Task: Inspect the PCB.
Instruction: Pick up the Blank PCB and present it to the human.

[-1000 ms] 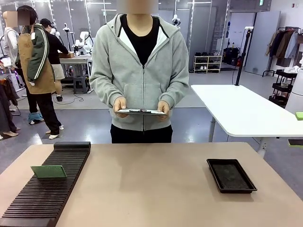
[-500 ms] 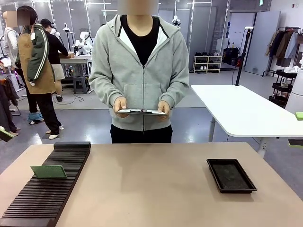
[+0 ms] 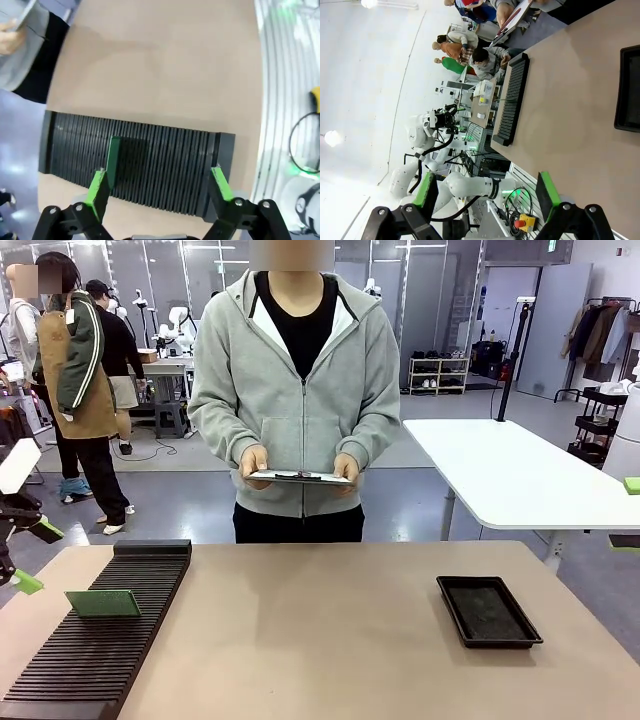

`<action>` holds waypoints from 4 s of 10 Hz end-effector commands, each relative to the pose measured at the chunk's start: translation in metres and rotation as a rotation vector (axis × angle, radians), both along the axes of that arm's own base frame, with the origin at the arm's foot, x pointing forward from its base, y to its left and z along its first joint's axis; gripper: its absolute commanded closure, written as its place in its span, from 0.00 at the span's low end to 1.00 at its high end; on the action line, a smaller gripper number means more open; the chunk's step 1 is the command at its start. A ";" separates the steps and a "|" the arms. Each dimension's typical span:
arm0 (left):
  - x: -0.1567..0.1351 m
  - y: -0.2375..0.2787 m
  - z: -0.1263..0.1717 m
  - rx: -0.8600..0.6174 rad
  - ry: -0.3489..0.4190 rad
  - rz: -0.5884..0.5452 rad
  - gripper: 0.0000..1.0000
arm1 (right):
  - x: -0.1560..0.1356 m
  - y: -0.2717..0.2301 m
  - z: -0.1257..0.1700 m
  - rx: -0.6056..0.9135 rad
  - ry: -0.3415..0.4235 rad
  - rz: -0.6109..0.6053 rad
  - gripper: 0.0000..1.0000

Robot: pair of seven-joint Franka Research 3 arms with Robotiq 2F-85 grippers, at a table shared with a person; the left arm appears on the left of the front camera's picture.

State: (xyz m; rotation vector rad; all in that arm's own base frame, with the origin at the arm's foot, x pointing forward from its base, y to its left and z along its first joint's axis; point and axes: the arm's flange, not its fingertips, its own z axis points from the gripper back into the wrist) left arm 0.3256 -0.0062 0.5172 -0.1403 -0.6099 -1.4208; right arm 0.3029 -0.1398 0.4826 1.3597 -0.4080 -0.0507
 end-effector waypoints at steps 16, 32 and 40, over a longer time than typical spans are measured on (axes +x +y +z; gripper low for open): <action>0.146 0.028 -0.084 0.287 0.052 0.113 0.00 | 0.000 -0.001 0.000 -0.001 -0.016 0.005 0.00; 0.164 0.025 -0.166 0.390 0.175 0.082 0.04 | 0.000 -0.001 0.000 -0.001 -0.016 0.005 0.00; 0.170 0.024 -0.170 0.383 0.172 0.095 1.00 | 0.000 -0.001 0.000 -0.001 -0.016 0.005 0.00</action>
